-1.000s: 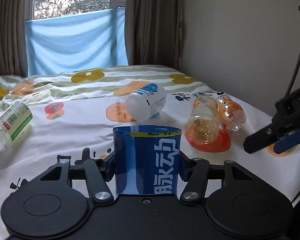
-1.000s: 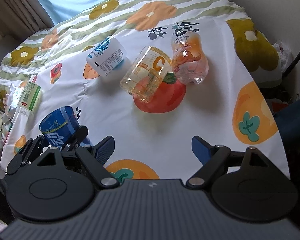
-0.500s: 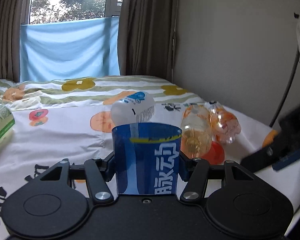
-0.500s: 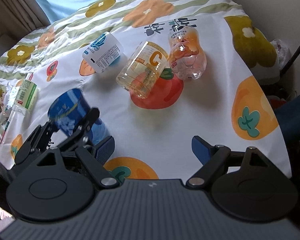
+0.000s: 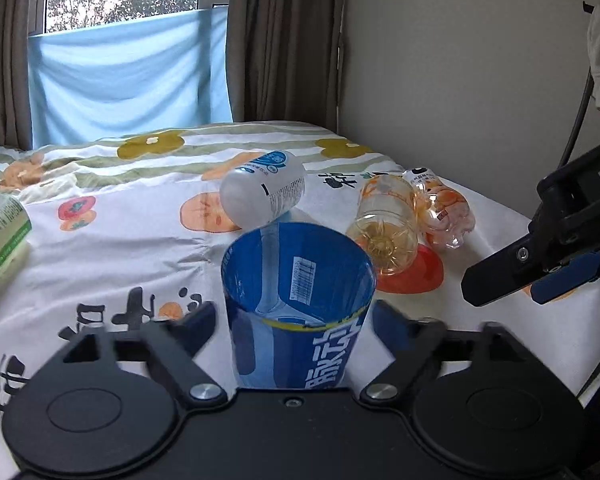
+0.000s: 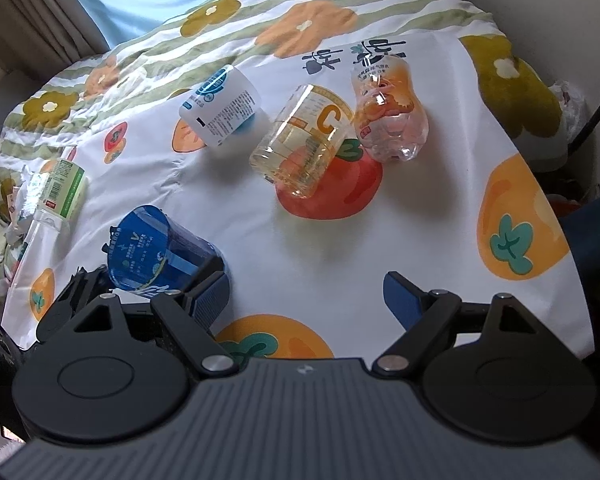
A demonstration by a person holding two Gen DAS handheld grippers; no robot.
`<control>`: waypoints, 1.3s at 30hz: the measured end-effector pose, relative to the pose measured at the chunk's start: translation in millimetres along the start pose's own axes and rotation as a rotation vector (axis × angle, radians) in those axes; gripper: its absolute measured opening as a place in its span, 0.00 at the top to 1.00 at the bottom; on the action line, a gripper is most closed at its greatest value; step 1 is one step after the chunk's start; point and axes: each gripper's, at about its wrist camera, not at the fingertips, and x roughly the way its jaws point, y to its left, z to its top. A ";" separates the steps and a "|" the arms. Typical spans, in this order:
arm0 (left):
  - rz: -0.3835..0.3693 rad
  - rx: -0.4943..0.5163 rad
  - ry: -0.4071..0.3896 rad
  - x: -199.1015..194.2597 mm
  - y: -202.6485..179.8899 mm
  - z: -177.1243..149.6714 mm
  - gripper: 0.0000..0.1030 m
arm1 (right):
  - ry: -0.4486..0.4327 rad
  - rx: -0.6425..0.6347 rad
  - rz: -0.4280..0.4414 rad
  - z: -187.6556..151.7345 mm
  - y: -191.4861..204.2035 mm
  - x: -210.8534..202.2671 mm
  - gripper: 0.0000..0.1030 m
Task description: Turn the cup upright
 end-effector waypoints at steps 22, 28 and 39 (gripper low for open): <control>0.162 -0.096 0.086 -136.1 63.3 97.4 0.00 | -0.202 -0.139 -0.041 6.0 55.5 -109.9 0.00; 0.235 -0.182 0.177 -152.6 82.9 94.6 0.00 | -0.197 -0.155 -0.051 -7.5 67.5 -114.2 0.00; 0.280 -0.164 0.207 -168.8 79.8 83.6 0.00 | -0.202 -0.189 -0.105 -29.2 79.4 -116.5 0.00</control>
